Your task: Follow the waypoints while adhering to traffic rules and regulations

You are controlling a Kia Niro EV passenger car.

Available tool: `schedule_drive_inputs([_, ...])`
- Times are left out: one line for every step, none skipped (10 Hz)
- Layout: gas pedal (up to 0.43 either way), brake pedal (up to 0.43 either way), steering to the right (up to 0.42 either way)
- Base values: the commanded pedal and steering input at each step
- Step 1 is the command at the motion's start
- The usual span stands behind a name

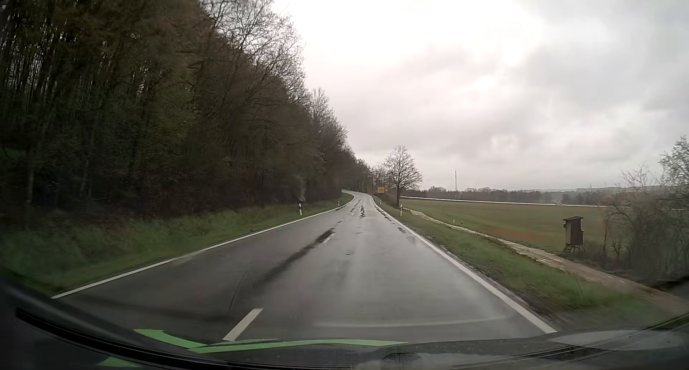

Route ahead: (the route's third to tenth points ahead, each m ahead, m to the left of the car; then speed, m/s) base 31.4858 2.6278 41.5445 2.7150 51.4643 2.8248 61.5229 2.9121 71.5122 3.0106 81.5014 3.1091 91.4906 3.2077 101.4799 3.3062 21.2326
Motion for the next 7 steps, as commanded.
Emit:
schedule_drive_inputs([0.0, 0.0, -0.004])
schedule_drive_inputs([0.0, 0.0, -0.004])
schedule_drive_inputs([0.0, 0.0, -0.004])
schedule_drive_inputs([0.0, 0.0, -0.004])
schedule_drive_inputs([0.0, 0.0, -0.004])
schedule_drive_inputs([0.0, 0.0, -0.004])
schedule_drive_inputs([0.0, 0.0, -0.003])
